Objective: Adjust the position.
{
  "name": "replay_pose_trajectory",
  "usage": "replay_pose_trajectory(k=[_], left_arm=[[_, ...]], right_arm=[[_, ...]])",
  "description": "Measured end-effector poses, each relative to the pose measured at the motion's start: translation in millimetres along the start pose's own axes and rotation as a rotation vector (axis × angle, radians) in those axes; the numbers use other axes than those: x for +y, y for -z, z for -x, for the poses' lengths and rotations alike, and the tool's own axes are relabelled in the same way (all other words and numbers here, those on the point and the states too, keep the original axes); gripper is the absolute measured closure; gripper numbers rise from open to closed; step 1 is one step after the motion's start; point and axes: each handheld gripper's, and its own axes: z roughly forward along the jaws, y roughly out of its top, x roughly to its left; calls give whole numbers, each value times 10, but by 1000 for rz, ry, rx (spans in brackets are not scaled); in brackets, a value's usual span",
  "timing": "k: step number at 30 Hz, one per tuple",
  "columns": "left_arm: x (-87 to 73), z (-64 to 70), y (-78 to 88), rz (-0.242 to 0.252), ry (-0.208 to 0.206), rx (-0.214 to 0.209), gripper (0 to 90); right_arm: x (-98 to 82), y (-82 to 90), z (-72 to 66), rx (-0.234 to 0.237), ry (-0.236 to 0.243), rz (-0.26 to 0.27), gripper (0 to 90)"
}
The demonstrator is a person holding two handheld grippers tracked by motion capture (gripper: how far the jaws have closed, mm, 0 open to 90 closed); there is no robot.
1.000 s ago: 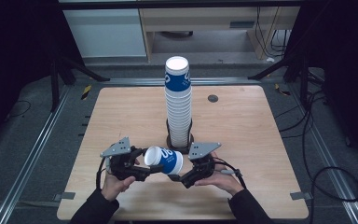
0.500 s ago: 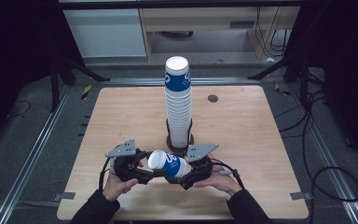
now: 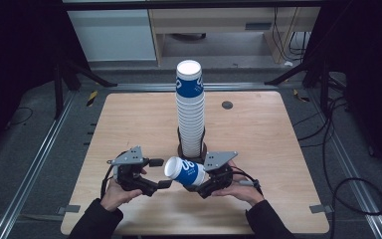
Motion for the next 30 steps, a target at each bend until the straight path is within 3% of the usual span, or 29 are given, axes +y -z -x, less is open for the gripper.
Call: replay_pose_trajectory(k=[3,9,16,30], left_arm=[[-33,-17,-45,-49,-6,9,161],[-65,-4,-138,-126,-22,-4,159],[-76,32,-221,-181,-31,-19,169],[-97,49,-290,-226,-36,-49,261]], right_arm=[[-31,-55,-20,-9,40,-63,158],[-67,-131,-50,-8,69,-117,157],[-83,-236,-129,11,118,-172,157],[-85,-318,-190,24,172,-209,152]])
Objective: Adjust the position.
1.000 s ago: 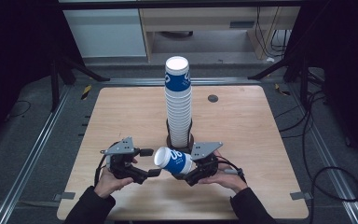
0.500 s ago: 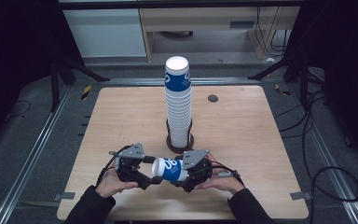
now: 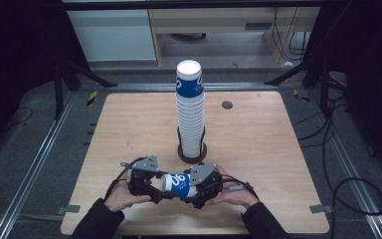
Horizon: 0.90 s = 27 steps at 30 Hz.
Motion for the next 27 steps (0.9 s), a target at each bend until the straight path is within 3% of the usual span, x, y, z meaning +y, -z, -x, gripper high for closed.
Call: replay_pose_trajectory(k=[5,7,16,23,27], left_arm=[[2,-13,45,34,8,-10,268],[-4,-32,82,45,9,4,273],[-57,-143,241,123,41,47,273],[-95,-180,308,220,50,56,273],[-89,-144,332,277,33,46,273]], right_arm=[[3,11,9,2,-31,14,124],[6,36,32,-7,-50,30,73],[-20,295,179,-50,-157,131,69],[-49,392,234,-59,-206,188,70],[-60,418,246,-35,-227,221,70]])
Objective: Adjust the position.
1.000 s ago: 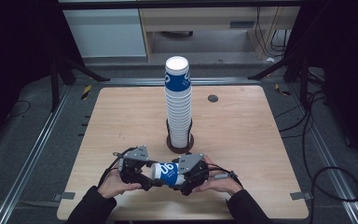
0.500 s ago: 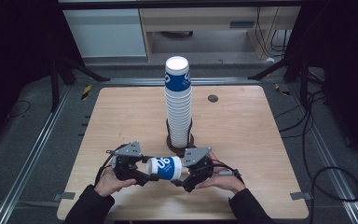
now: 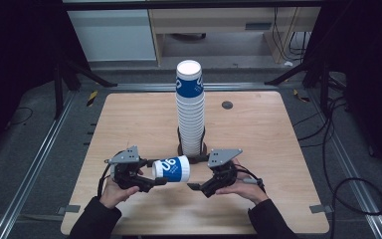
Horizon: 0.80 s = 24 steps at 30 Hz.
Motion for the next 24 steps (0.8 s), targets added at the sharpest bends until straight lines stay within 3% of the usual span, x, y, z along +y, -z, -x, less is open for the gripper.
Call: replay_pose_trajectory(k=[8,15,24], left_arm=[[27,75,-17,44,-9,-60,273],[30,121,-63,29,-32,-102,273],[24,165,-123,-1,-49,-150,274]], right_arm=[[6,-6,-20,45,-7,32,74],[19,-12,-44,85,-5,63,77],[-1,-103,-107,173,8,54,113]])
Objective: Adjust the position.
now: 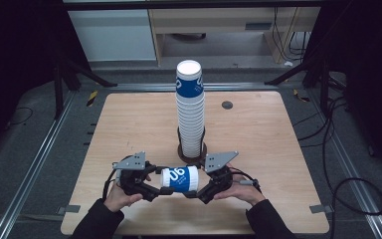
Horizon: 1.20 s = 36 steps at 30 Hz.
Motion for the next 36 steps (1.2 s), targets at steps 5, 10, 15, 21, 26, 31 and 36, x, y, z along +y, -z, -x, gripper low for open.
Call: replay_pose_trajectory(k=[5,10,15,21,26,31,36], left_arm=[[-5,-13,-8,-10,3,-4,274],[-5,-17,-15,-12,7,-2,267],[8,-17,9,-13,1,14,241],[25,-34,76,-23,-6,35,210],[1,-75,95,-108,-26,67,182],[-29,-78,30,-173,-46,75,176],[-62,-51,-79,-271,-86,92,170]], right_arm=[[-13,-1,8,6,4,0,125],[-14,14,15,19,2,-15,145],[-1,41,19,10,-1,-13,151],[7,94,40,-8,4,-22,154],[-7,104,59,-34,14,-68,152],[-32,60,62,-44,21,-114,151],[-57,-33,41,-43,42,-187,149]])
